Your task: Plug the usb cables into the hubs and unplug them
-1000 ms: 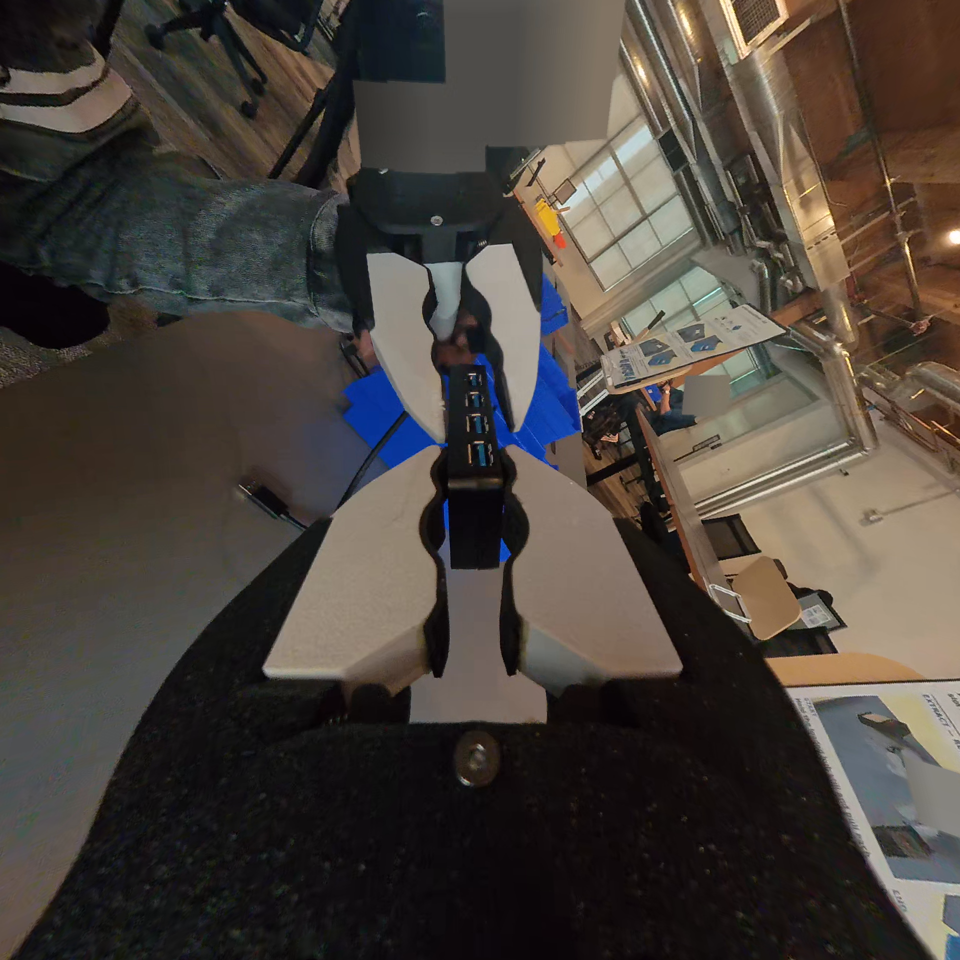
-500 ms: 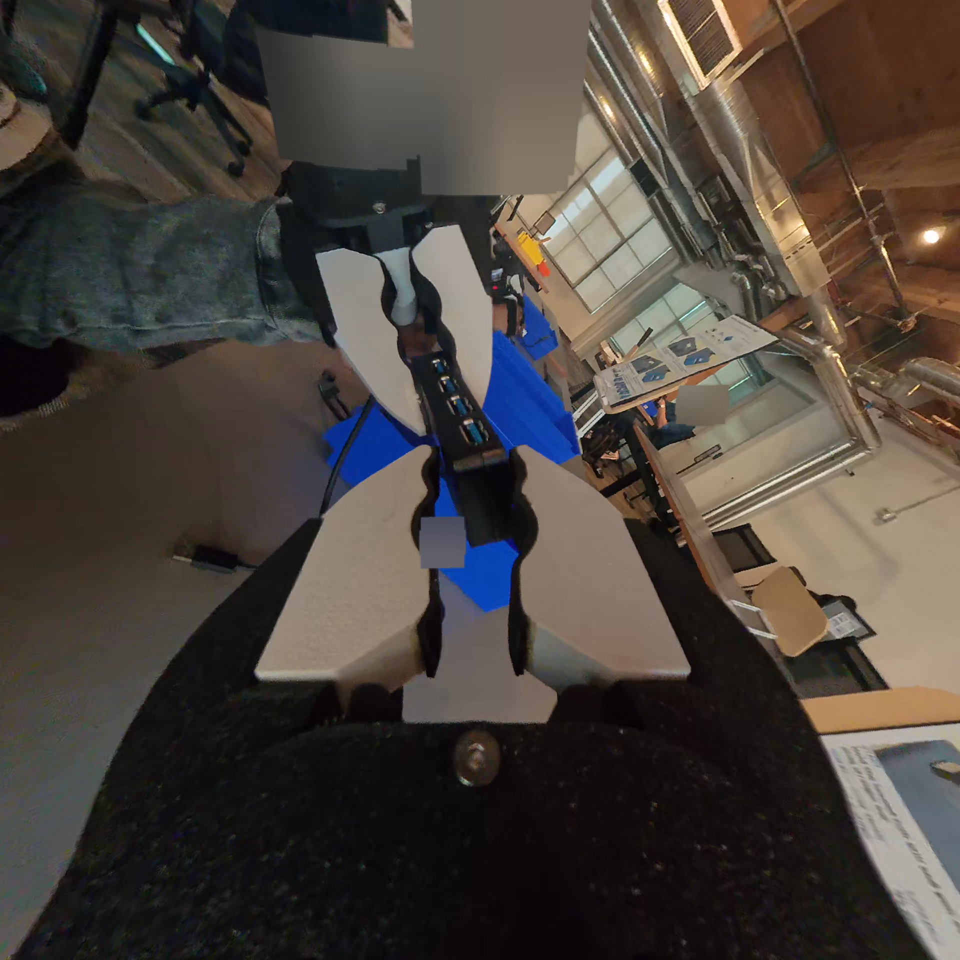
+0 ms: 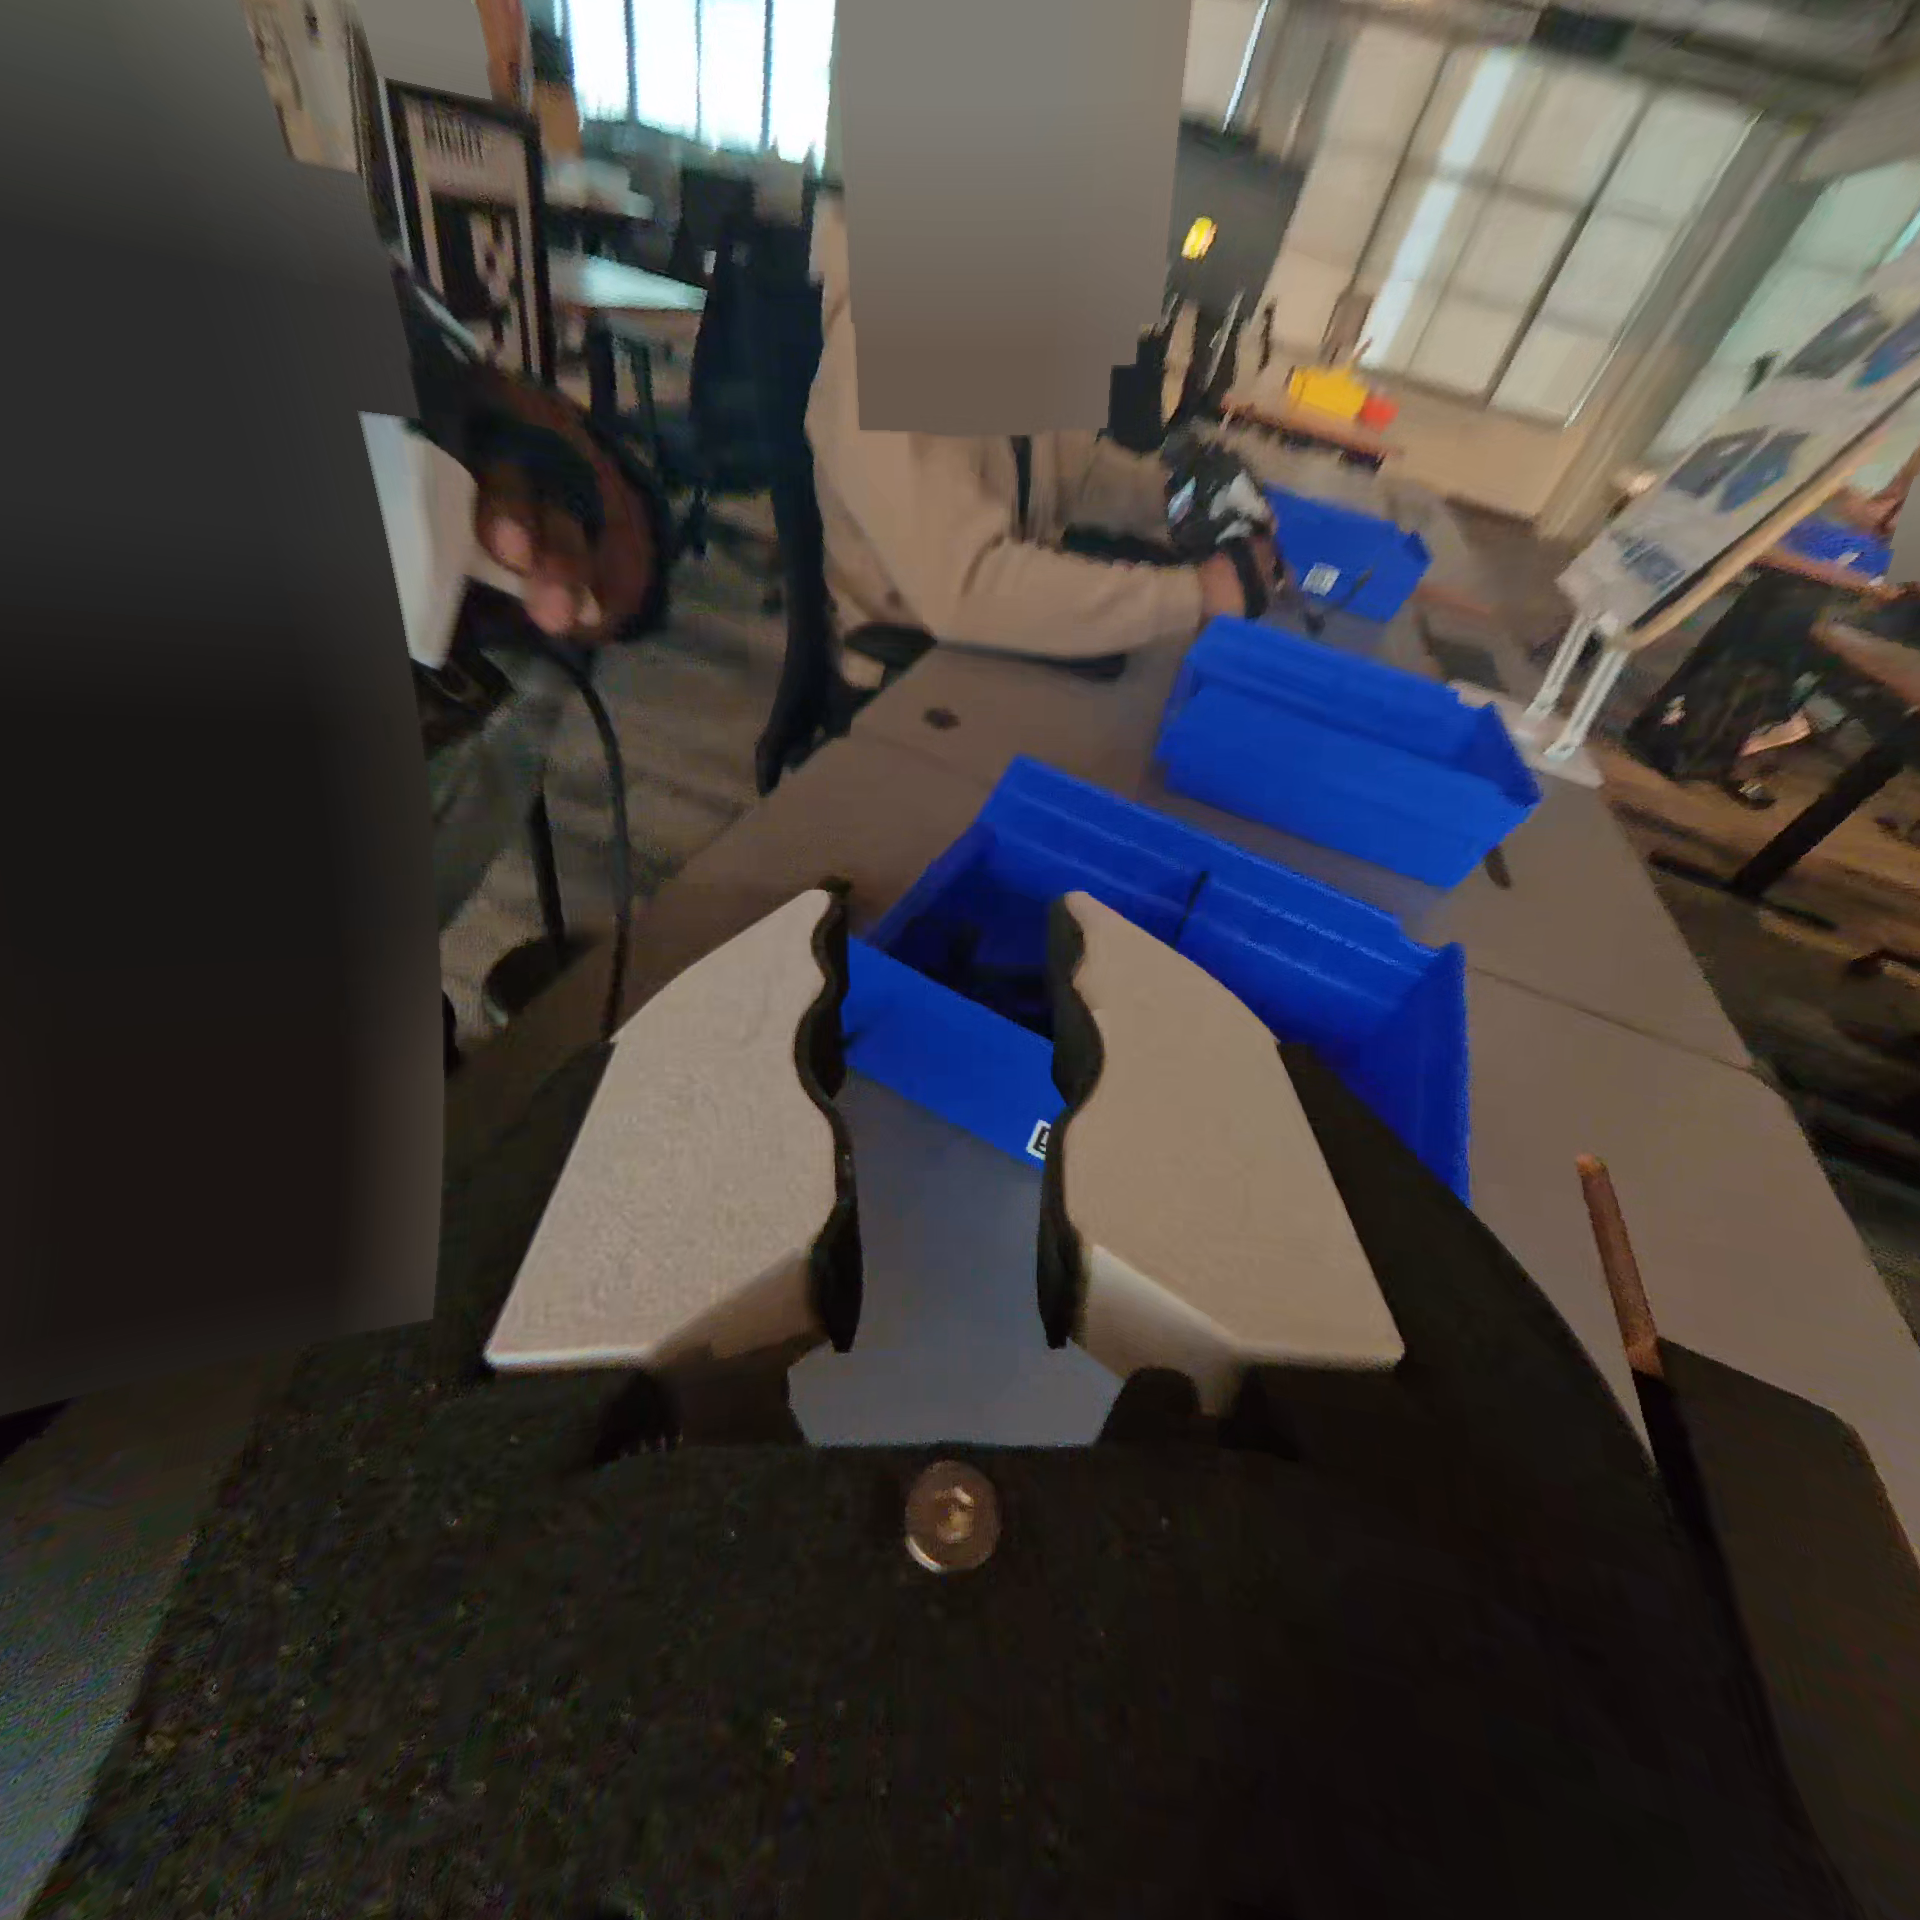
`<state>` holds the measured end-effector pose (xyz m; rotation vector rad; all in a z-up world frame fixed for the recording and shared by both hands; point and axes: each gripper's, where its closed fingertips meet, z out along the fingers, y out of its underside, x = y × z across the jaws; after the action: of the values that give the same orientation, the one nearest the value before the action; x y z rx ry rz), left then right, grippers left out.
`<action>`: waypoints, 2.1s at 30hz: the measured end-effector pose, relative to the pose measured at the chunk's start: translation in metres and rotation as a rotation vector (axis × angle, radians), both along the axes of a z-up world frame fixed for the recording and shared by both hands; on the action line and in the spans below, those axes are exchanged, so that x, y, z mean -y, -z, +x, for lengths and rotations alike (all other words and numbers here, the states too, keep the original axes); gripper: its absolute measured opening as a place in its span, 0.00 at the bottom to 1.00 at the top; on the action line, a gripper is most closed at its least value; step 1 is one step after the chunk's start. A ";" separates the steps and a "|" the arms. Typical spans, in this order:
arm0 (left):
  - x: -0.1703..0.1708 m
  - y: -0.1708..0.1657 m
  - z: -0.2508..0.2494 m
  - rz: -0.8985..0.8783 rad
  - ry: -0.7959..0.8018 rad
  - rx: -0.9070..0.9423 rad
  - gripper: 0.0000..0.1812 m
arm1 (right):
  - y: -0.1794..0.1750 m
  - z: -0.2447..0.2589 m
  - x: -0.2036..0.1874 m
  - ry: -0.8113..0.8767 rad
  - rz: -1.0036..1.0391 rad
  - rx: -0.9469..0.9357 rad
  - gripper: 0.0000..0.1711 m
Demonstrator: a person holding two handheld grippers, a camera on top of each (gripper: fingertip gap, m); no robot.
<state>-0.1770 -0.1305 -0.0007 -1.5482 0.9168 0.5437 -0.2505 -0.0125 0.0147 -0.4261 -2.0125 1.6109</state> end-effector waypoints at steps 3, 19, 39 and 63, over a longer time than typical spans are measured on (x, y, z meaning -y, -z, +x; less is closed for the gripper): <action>0.014 0.005 -0.003 -0.028 0.003 0.004 0.10 | 0.020 -0.042 0.031 -0.048 0.160 0.055 0.13; 0.021 0.013 -0.050 0.016 -0.018 0.139 0.10 | 0.048 -0.037 0.087 -0.251 0.073 -0.029 0.28; -0.032 0.021 -0.010 -0.050 0.088 0.164 0.11 | 0.025 0.084 0.080 0.035 0.329 -0.568 0.10; 0.047 0.122 -0.247 -0.351 -0.958 0.794 0.23 | -0.023 0.148 -0.012 0.288 0.337 -0.671 0.10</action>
<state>-0.4240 -0.1771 -0.1230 -2.2465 -0.4105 0.3517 -0.1029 -0.0009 0.0377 -0.0277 -1.5676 1.0243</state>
